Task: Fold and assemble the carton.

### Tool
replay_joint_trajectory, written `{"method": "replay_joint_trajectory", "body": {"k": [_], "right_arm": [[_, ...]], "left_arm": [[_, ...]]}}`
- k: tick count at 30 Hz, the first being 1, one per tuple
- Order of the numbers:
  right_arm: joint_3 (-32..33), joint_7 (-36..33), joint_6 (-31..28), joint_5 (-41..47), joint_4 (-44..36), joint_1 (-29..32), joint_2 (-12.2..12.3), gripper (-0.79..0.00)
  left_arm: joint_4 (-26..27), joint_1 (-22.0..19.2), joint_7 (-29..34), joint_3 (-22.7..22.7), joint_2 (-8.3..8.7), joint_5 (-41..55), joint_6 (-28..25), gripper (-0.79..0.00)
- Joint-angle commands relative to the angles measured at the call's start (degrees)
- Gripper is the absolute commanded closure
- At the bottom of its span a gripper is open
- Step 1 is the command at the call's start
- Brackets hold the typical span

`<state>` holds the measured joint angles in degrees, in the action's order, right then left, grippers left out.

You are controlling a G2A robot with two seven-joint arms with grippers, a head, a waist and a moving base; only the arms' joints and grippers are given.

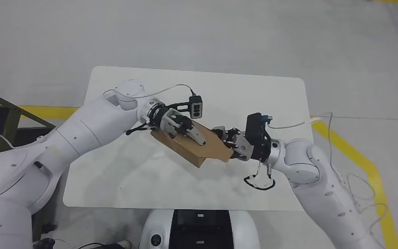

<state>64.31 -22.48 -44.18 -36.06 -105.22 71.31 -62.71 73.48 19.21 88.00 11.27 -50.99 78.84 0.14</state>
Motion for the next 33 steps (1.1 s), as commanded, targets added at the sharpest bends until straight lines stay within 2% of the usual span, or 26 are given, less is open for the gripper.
{"method": "replay_joint_trajectory", "body": {"k": [1, 12, 25, 27, 30, 33], "right_arm": [[0.2, 0.1, -0.2, -0.2, 0.1, -0.2, 0.0, 0.000], [1.0, -0.4, -2.0, 0.2, -0.2, -0.2, 0.4, 0.000], [-0.3, -0.2, -0.7, -0.2, 0.4, -1.2, 0.3, -0.006], [-0.4, -0.1, -0.5, -0.1, 0.5, -1.3, 0.3, -0.271], [-0.8, -0.1, -0.4, -0.1, 0.7, -1.4, 0.3, -0.360], [-1.0, -0.1, -0.1, 0.1, 1.0, -1.5, 0.3, -0.357]], "left_arm": [[-0.6, 0.6, 0.0, 0.5, 0.49, 0.3, -0.4, 0.000], [-0.6, 4.2, 0.0, 4.2, 2.74, 1.9, -2.1, 0.000], [-0.3, 6.2, 0.0, 7.4, 2.82, 1.5, -1.9, 0.000], [-0.4, 6.5, 0.0, 7.8, 2.78, 1.3, -2.1, 0.000], [-0.4, 6.8, 0.0, 8.4, 2.69, 1.1, -2.2, 0.000], [-0.6, 7.1, 0.0, 8.8, 2.57, 0.8, -2.3, 0.000]]}}
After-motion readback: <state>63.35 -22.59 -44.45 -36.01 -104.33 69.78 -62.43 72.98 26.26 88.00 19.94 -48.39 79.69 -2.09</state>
